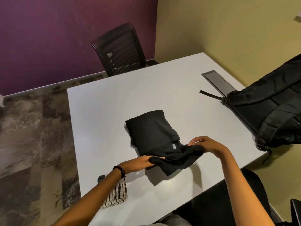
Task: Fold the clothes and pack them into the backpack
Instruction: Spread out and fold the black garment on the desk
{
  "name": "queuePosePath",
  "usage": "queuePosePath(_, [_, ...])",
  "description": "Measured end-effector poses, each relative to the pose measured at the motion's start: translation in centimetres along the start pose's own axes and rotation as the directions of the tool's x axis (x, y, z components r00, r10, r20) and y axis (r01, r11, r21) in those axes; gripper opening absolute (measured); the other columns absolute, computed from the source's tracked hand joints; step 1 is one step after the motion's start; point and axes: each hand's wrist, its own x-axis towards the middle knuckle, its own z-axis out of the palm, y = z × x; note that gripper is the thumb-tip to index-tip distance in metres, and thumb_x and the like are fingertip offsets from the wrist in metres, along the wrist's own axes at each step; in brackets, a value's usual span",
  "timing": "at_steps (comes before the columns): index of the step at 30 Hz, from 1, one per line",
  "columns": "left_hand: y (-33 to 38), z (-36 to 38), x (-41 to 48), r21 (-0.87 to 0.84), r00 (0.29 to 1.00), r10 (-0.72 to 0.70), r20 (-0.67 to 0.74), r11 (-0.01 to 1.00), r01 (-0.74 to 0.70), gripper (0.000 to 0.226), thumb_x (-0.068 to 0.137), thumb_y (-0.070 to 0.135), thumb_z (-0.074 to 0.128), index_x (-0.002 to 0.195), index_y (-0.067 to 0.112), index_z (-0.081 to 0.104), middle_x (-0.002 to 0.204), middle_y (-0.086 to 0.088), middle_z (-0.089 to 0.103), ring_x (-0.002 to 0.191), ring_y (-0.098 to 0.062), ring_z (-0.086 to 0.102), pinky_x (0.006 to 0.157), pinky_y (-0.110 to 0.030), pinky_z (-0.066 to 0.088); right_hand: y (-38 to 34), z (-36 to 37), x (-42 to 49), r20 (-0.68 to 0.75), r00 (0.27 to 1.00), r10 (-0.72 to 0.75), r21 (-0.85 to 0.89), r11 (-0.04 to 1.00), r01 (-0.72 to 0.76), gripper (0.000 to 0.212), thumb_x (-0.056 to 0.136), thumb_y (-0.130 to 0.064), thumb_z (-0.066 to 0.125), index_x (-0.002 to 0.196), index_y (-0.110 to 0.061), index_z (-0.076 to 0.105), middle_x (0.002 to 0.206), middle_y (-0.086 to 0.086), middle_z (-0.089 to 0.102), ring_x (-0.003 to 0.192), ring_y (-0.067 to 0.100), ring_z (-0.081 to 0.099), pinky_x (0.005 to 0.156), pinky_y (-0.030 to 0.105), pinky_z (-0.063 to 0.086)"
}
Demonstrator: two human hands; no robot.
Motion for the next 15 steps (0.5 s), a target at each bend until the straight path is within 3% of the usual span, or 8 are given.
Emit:
queuePosePath(3, [-0.2,-1.7,-0.1,-0.04,0.995,-0.031,-0.094,0.999,0.027,0.031,0.102,0.023,0.036,0.129,0.016,0.048,0.12,0.0,0.052,0.106,-0.008,0.048,0.079,-0.003,0.04,-2.0,-0.1,1.4,-0.044,0.997,-0.056,0.042,0.997,0.058,0.02,0.089,-0.003,0.051,0.089,-0.007,0.071,0.092,0.01,0.07,0.087,0.022,0.064,0.081,0.035,0.052])
queuePosePath(8, [-1.0,-3.4,0.4,-0.208,0.95,-0.104,-0.295,0.977,0.043,0.031,0.1,0.031,0.04,0.121,0.013,0.054,0.123,-0.008,0.057,0.114,-0.021,0.054,0.098,-0.028,0.044,-4.8,0.1,3.7,-0.088,0.987,-0.132,0.167,0.975,0.145,0.022,0.091,-0.002,0.048,0.09,-0.005,0.069,0.093,0.014,0.068,0.089,0.026,0.063,0.076,0.032,0.053])
queuePosePath(12, [-1.2,-4.3,1.4,-0.349,0.884,-0.142,-0.445,0.937,-0.025,0.024,0.099,0.025,0.044,0.12,0.021,0.054,0.122,-0.005,0.057,0.111,-0.02,0.055,0.09,-0.024,0.048,-6.0,0.3,6.3,-0.119,0.987,-0.104,0.195,0.973,0.126,0.027,0.092,-0.003,0.043,0.098,-0.005,0.069,0.101,0.017,0.069,0.094,0.028,0.064,0.081,0.036,0.055])
queuePosePath(15, [-1.8,-5.4,2.3,-0.464,0.821,-0.253,-0.512,0.886,-0.016,0.033,0.096,0.024,0.05,0.126,0.011,0.054,0.123,-0.013,0.059,0.111,-0.025,0.058,0.087,-0.028,0.053,-6.6,0.5,8.4,-0.108,0.99,-0.088,0.229,0.967,0.111,0.026,0.093,-0.01,0.047,0.106,-0.004,0.068,0.105,0.018,0.069,0.098,0.03,0.063,0.087,0.041,0.053])
